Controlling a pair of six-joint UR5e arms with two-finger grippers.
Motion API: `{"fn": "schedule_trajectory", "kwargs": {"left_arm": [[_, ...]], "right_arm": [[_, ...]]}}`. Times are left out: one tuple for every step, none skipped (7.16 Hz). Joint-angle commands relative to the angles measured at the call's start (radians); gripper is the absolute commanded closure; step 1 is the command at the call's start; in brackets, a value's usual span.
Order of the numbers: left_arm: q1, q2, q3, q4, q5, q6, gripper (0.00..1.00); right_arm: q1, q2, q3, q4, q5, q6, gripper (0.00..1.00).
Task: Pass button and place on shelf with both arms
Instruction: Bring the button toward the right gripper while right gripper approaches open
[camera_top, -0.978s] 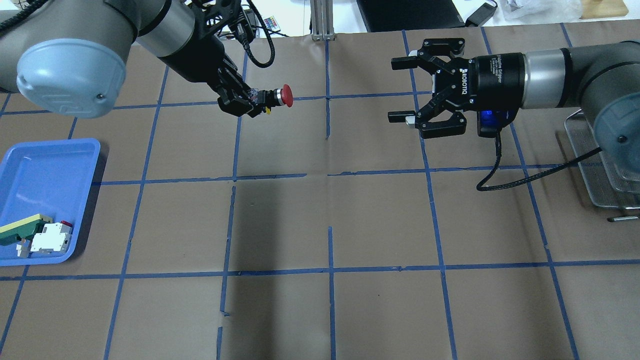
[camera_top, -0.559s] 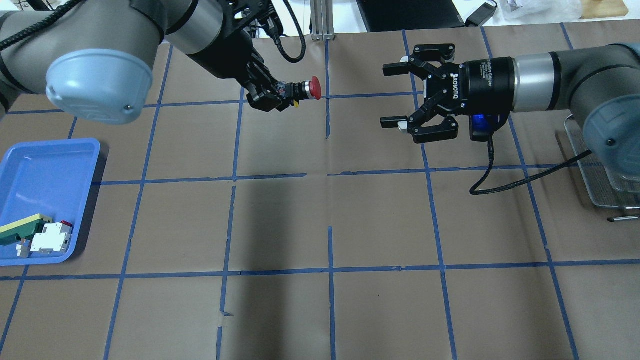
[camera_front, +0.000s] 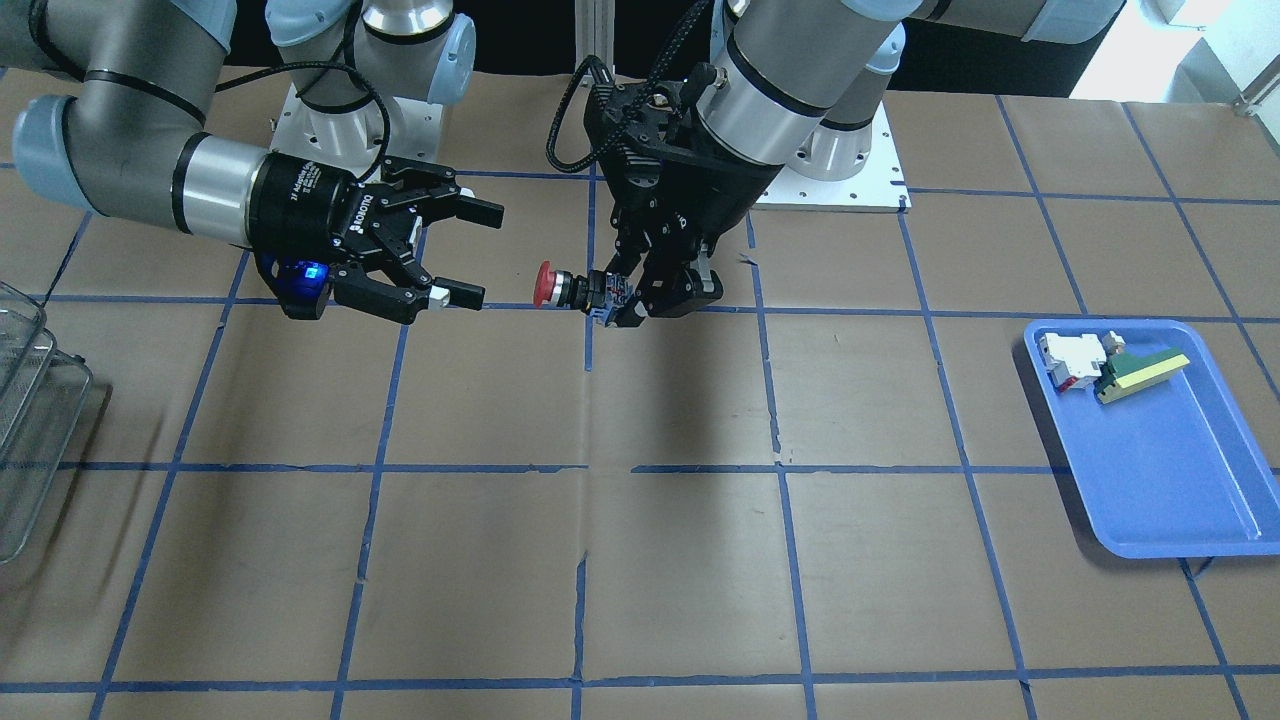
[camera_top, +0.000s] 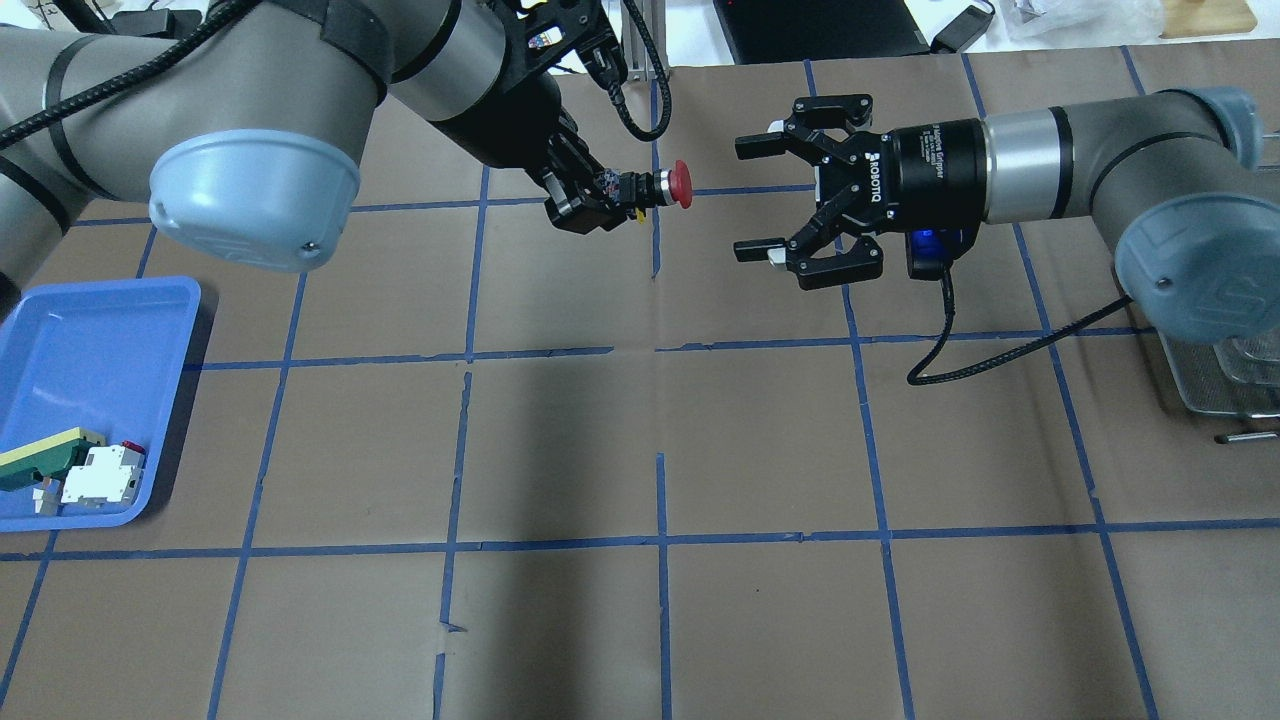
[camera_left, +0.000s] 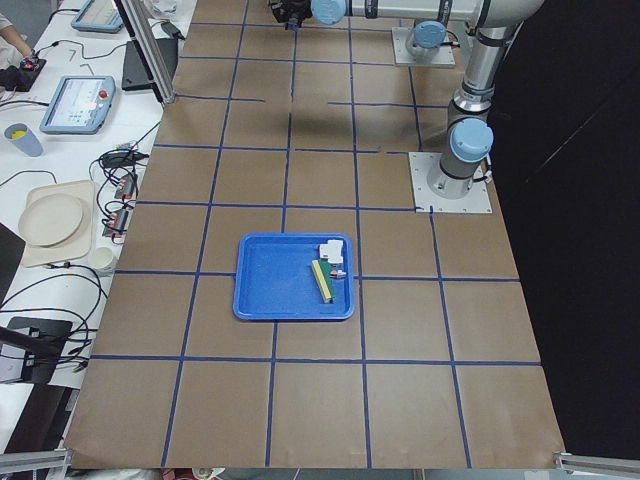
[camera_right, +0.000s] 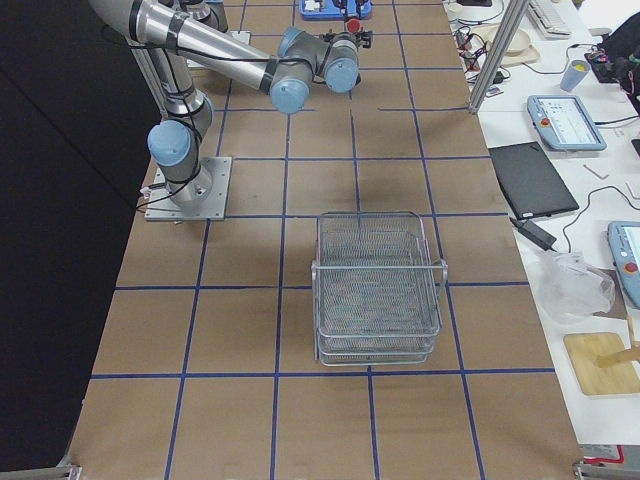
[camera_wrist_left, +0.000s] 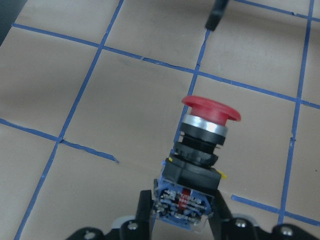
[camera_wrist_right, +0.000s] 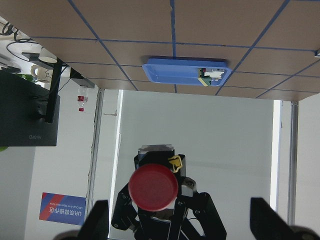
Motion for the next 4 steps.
{"fn": "schedule_trajectory", "kwargs": {"left_arm": [[-0.006,-0.002,-0.002,0.006,0.002,-0.007,0.81],[-0.008,0.003,-0.004,0.008,0.0,-0.007,0.81],[-0.008,-0.001,-0.005,0.008,0.002,-0.008,0.8],[-0.009,0.001,-0.005,0.008,0.002,-0.005,0.8]], "right_arm": [[0.004,0.005,-0.005,-0.028,-0.001,0.064,0.0],[0.004,0.007,-0.007,-0.063,-0.003,0.096,0.0],[0.006,0.015,-0.005,-0.158,-0.003,0.173,0.0],[0.012,0.036,-0.005,-0.227,-0.007,0.237,0.0]]}}
